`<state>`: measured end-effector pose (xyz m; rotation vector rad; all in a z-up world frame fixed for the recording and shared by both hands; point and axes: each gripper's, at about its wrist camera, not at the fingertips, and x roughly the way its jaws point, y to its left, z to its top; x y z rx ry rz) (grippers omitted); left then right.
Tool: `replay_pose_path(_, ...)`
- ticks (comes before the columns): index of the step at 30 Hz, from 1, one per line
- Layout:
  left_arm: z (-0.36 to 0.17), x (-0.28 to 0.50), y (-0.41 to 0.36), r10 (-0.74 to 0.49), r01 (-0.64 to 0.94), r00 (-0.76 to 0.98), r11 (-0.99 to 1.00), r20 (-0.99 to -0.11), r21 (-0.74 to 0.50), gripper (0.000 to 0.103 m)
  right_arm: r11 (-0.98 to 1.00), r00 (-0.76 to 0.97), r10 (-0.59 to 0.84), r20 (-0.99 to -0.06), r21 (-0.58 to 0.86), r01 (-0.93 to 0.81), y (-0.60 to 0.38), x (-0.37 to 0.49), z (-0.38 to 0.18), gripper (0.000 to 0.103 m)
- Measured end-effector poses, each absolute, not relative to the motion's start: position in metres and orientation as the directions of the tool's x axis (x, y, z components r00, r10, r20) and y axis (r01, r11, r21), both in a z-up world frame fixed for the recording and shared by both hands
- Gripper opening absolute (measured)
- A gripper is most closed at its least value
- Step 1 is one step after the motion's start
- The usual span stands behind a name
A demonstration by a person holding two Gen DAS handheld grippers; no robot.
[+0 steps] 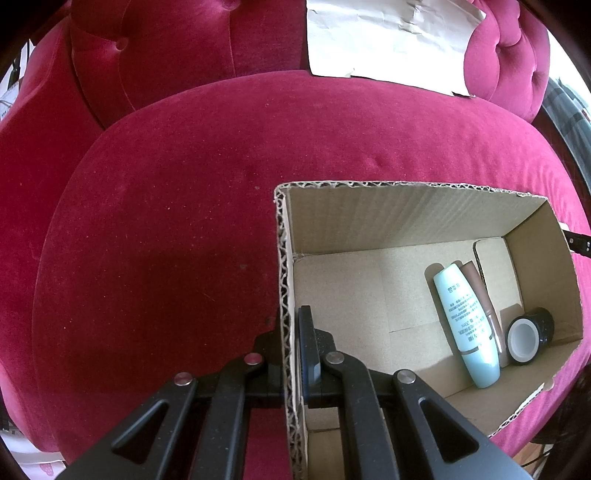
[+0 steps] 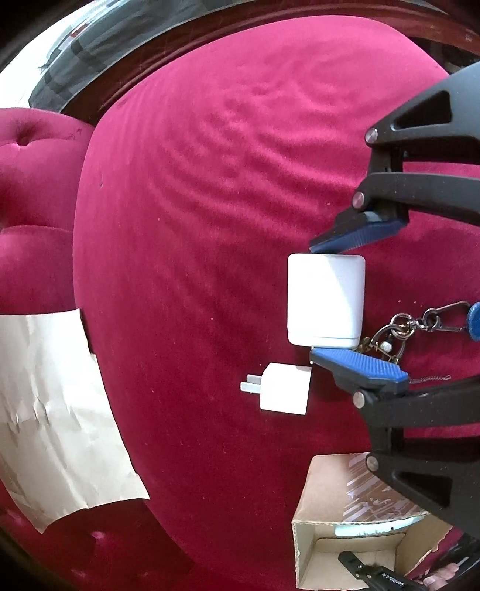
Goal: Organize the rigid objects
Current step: 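Carry the white charger brick with the right tool over the box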
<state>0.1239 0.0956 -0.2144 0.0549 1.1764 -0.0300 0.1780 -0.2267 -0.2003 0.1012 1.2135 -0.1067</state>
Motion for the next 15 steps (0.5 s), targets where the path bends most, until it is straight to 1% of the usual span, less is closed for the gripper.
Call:
replay_pose_path(8, -0.215, 0.124, 0.095, 0.006, 0.054, 0.385, 0.998, -0.923, 0.029, 0.005, 0.991, 0.347, -0.047, -0.937, 0.0, 0.134, -0.222, 0.168, -0.192, 0.055)
replay_pose_path(15, -0.214, 0.124, 0.095, 0.006, 0.054, 0.385, 0.998, -0.923, 0.029, 0.005, 0.993, 0.367, -0.049, -0.929, -0.004, 0.121, -0.223, 0.156, -0.172, 0.055)
